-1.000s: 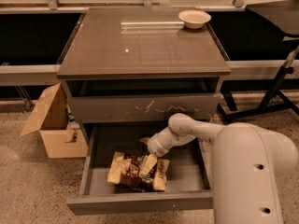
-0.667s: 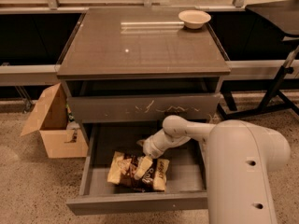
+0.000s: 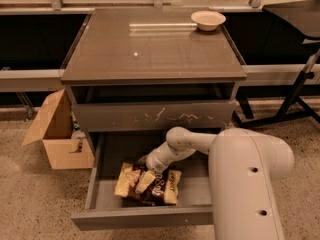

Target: Pick brown chip bag from middle drawer and place on counter

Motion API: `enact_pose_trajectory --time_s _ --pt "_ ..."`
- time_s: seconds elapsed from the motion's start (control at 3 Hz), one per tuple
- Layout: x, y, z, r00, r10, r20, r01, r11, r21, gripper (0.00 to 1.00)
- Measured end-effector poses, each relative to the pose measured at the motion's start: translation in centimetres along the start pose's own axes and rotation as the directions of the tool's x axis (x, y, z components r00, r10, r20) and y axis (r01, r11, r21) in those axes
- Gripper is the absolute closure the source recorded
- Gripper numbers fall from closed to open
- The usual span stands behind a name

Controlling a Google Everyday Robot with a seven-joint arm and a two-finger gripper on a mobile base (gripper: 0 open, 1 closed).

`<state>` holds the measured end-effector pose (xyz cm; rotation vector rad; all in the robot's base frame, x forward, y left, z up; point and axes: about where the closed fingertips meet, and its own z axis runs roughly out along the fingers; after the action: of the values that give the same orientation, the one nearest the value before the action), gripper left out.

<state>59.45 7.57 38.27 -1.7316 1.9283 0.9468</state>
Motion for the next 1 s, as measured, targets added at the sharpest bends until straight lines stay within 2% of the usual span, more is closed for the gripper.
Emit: enact_pose_trajectory --time_s 0.33,0.67,1.0 --pt "0.0 0.0 0.5 1.0 0.006 0.005 -0.006 1.0 -0.004 0.42" --pt "-0.3 0.3 -0.5 0.999 0.009 0.041 -0.01 0.9999 0.011 0.65" --pt "-1.5 1.4 -4.8 0.992 -0.043 0.12 0.037 0.998 0.051 0.88"
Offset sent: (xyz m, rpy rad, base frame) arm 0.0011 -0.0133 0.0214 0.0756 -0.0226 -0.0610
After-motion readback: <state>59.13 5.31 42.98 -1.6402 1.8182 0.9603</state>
